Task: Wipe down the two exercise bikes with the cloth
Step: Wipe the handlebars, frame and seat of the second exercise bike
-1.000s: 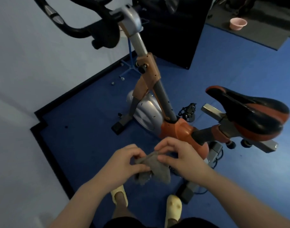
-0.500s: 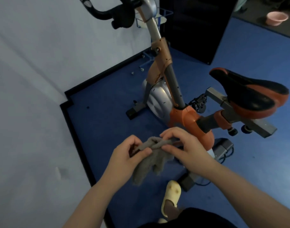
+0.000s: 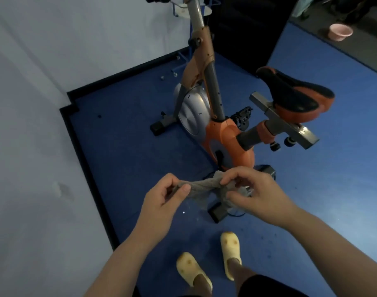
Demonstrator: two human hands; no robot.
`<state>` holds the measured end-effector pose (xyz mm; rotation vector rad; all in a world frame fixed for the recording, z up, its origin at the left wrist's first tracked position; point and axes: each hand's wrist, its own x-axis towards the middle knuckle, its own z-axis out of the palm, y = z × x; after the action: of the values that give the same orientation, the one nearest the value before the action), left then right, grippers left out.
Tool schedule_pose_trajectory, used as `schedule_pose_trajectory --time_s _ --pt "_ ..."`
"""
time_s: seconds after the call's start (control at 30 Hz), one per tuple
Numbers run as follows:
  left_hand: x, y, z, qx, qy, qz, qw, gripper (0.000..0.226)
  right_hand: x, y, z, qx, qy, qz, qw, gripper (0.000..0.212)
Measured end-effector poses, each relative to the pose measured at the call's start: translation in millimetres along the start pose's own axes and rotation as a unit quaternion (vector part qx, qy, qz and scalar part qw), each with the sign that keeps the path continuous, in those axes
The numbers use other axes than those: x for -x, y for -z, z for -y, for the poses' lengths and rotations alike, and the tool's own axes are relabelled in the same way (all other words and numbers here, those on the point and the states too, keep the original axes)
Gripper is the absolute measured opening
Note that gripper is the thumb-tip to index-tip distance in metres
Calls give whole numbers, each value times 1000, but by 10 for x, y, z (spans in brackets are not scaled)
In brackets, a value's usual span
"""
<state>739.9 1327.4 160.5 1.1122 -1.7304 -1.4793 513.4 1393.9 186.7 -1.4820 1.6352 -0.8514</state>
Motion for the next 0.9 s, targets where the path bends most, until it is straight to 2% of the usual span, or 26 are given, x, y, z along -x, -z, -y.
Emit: schedule_pose_trajectory --time_s 0.17,0.23,0.3,0.33,0.37,0.43,0.47,0.53,0.6,0.7,0.8,0.9 --pt "175 -201 4 2 11 117 993 20 202 154 -67 89 10 -33 995 33" --pt "222 -350 8 -41 54 226 972 10 291 282 -129 67 -3 -31 997 41" --pt "211 -563 -36 -86 82 313 942 27 388 433 -195 44 -10 -36 998 48" --pt "183 -699 -83 -88 71 309 944 30 444 519 -233 39 -7 -37 999 48" --pt "136 -846 -149 -75 48 264 960 25 506 614 -277 38 -2 -39 999 48" --pt "0 -1166 -269 -95 -32 119 988 16 639 830 -376 38 13 -37 999 46" --pt "-78 -1352 -343 -134 -70 88 985 26 713 953 -437 34 22 -35 999 45" --pt "-232 -1749 -475 -218 -115 145 958 49 860 1210 -575 24 33 -32 999 45" --pt "-346 -2187 -563 -267 -133 215 930 44 1025 1505 -755 14 42 -36 998 45" --pt "-350 -2815 -718 -224 -77 197 951 19 1323 1997 -1072 -10 27 -57 998 41" --pt "-353 -3470 -852 -216 -54 187 957 13 1625 2485 -1432 -3 -9 -39 999 33" --pt "-407 -4107 -963 -233 -70 185 952 5 1807 2902 -1791 109 -51 -15 993 56"
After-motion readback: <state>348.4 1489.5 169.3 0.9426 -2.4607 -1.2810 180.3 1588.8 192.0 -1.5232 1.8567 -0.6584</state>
